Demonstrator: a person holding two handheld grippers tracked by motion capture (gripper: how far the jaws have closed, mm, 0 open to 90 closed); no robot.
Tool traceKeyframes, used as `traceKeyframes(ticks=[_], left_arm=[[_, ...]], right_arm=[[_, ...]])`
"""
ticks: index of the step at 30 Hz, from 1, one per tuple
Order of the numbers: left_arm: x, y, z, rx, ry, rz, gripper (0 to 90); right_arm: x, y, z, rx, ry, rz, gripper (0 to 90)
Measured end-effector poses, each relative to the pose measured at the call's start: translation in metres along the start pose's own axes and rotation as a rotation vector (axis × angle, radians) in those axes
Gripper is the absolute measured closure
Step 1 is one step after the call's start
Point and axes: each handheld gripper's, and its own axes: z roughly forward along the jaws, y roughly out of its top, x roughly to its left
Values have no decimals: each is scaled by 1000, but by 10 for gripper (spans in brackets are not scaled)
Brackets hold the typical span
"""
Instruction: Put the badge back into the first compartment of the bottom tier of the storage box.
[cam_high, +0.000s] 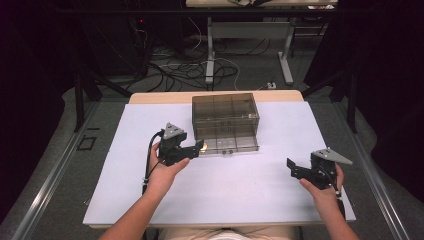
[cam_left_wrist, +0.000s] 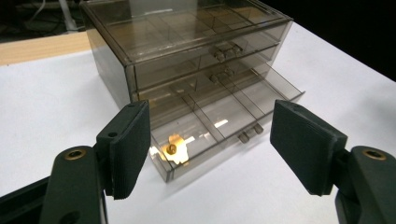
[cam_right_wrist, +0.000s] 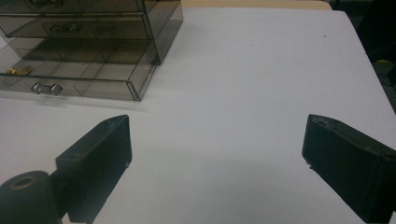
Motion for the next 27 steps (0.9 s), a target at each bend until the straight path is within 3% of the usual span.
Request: traceKeyframes(ticks=[6, 21, 27], left_arm=[[4, -6, -14, 6, -10, -40, 259], [23, -18, -46, -34, 52, 6, 10], [35, -26, -60, -33, 77, 14, 4]], right_arm=[[1, 0, 0, 3, -1, 1, 79], [1, 0, -1, 5, 1, 3, 79], [1, 0, -1, 1, 3, 5, 79]])
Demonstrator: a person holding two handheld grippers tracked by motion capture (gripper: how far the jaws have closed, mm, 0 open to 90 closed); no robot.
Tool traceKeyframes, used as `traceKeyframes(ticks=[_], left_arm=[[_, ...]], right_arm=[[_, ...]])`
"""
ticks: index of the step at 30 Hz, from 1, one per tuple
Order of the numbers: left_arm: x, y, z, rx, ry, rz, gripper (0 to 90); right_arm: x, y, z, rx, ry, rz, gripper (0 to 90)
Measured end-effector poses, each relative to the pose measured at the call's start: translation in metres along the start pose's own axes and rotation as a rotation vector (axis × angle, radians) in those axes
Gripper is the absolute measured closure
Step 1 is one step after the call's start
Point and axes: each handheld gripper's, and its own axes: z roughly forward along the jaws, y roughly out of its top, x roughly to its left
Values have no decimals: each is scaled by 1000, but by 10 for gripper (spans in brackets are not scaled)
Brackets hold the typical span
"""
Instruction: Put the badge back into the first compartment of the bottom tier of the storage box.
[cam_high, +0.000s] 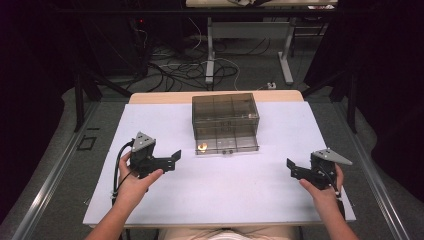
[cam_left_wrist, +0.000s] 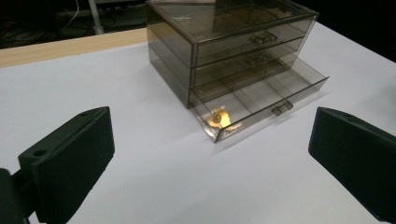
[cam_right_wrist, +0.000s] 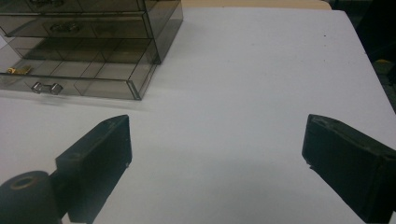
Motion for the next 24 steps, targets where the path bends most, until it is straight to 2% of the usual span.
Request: traceKeyframes(ticks=[6, 13, 19, 24], left_arm=[[13, -10, -10, 0, 0, -1, 3], [27, -24, -17, 13, 33, -14, 4], [41, -37, -21, 12, 64, -54, 5], [55, -46, -23, 12, 81, -111, 6]], right_arm=[[1, 0, 0, 2, 0, 6, 79], [1, 0, 0, 3, 0, 9, 79], [1, -1, 0, 8, -2, 5, 79], [1, -1, 1, 6, -3, -1, 79]])
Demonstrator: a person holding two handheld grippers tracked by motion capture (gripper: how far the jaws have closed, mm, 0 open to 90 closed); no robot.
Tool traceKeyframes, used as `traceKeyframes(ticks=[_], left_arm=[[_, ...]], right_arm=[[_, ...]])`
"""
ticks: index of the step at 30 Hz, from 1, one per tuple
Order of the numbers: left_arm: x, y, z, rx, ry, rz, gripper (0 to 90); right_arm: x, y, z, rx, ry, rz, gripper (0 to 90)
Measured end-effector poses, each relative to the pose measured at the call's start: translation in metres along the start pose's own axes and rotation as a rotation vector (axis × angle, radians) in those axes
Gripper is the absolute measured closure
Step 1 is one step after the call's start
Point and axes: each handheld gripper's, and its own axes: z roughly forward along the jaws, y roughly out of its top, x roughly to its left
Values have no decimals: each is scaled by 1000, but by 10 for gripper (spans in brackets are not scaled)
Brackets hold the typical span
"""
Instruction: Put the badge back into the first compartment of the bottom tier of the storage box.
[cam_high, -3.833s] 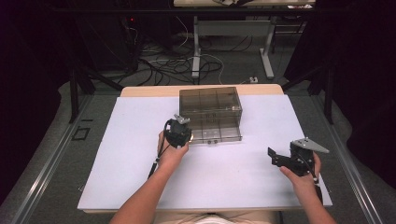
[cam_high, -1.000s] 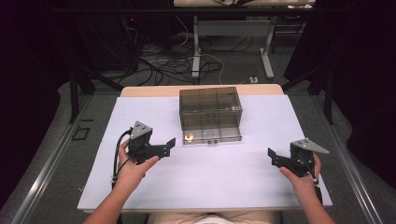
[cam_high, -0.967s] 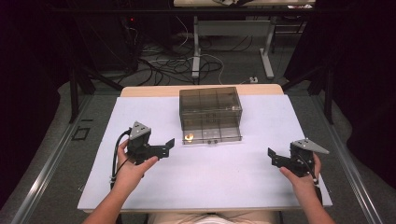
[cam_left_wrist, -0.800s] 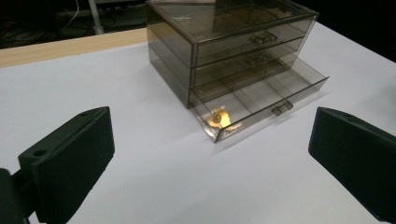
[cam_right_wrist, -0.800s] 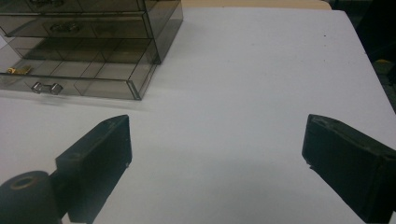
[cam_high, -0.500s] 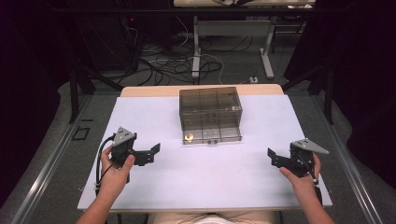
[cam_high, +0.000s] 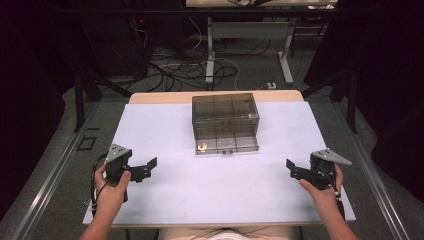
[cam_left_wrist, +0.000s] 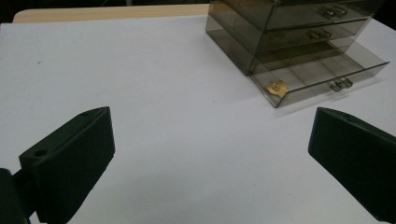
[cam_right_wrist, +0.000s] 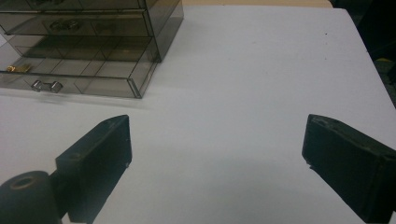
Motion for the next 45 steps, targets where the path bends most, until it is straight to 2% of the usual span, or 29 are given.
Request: traceKeyframes(ticks=[4, 10, 14, 15, 18, 19, 20, 21, 22, 27, 33, 39, 40, 45], left_arm=[[11, -5, 0, 4, 14, -41, 9], [20, -13, 4, 28, 45, -52, 9], [25, -18, 7, 45, 46, -71, 9], [26, -19, 8, 47, 48, -78, 9], [32, -21, 9, 53, 56, -95, 9], [34, -22, 9, 55, 60, -101, 9], [35, -23, 9, 54, 64, -109, 9], [37, -23, 9, 55, 66, -117, 9], [39, -24, 9, 52, 66, -125, 9], [42, -26, 10, 51, 63, -153, 13], [44, -28, 13, 62, 64, -161, 15], [45, -29, 15, 76, 62, -165, 15], [45, -29, 16, 78, 59, -166, 15], [45, -29, 16, 80, 58, -168, 15]], right_arm=[[0, 0, 0, 5, 1, 1, 79], [-1, 0, 0, 11, 1, -8, 79], [0, 0, 1, -3, 2, -8, 79], [0, 0, 0, 14, 6, -4, 79], [0, 0, 0, 18, 9, -7, 79], [1, -1, 2, -14, 3, -6, 79], [1, -1, 3, -14, 3, -6, 79], [1, -1, 2, -14, 6, -3, 79], [0, 0, 0, 14, 14, -7, 79], [0, 0, 2, 10, 12, 0, 79], [-1, -1, 1, 28, 9, 3, 79], [-2, -1, 3, 10, 11, 24, 79], [-2, -1, 2, 32, 10, 19, 79], [-3, -1, 4, 21, 18, 16, 79]])
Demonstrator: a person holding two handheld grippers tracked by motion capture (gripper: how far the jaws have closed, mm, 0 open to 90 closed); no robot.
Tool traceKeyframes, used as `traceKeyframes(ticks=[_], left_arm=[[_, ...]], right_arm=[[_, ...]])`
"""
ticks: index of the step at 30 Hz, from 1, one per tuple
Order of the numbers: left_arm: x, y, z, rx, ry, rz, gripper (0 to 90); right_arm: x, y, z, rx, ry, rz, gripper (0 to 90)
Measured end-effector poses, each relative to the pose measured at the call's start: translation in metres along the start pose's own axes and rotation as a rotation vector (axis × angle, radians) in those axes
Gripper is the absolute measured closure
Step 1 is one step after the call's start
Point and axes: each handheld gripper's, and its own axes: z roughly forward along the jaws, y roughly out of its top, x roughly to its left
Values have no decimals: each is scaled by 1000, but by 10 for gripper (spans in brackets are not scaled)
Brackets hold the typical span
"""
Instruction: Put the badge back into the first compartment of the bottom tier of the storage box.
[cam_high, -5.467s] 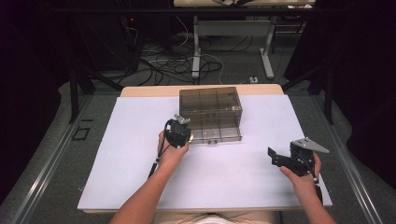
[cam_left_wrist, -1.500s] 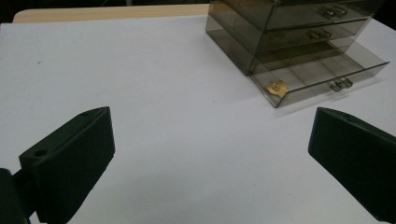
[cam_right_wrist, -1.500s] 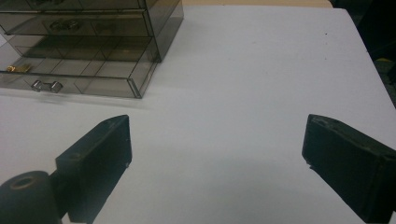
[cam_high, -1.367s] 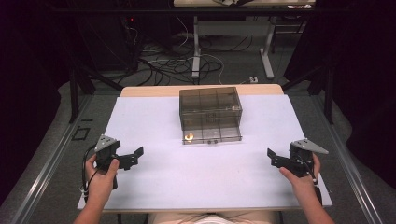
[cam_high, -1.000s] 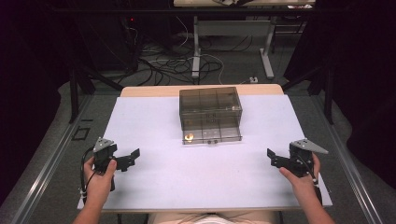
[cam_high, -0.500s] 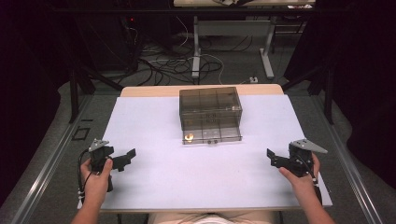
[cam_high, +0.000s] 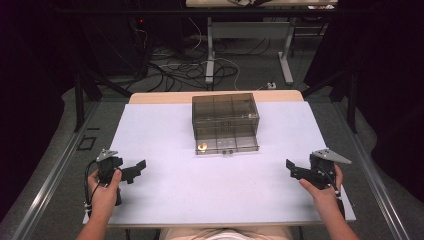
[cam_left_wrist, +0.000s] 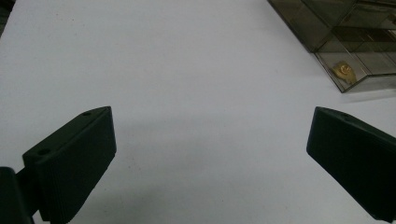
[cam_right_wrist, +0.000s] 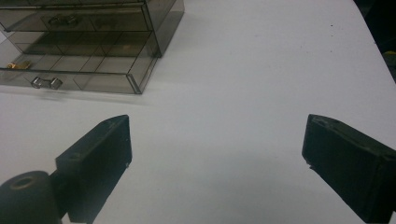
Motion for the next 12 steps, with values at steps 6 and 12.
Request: traceKeyframes(ticks=[6, 12], left_arm=[[0, 0, -1, -7, 2, 0, 15], [-1, 1, -1, -9, -3, -4, 15]], right_arm=[[0, 0, 1, 6, 0, 0, 79], [-1, 0, 2, 13, -6, -4, 79]])
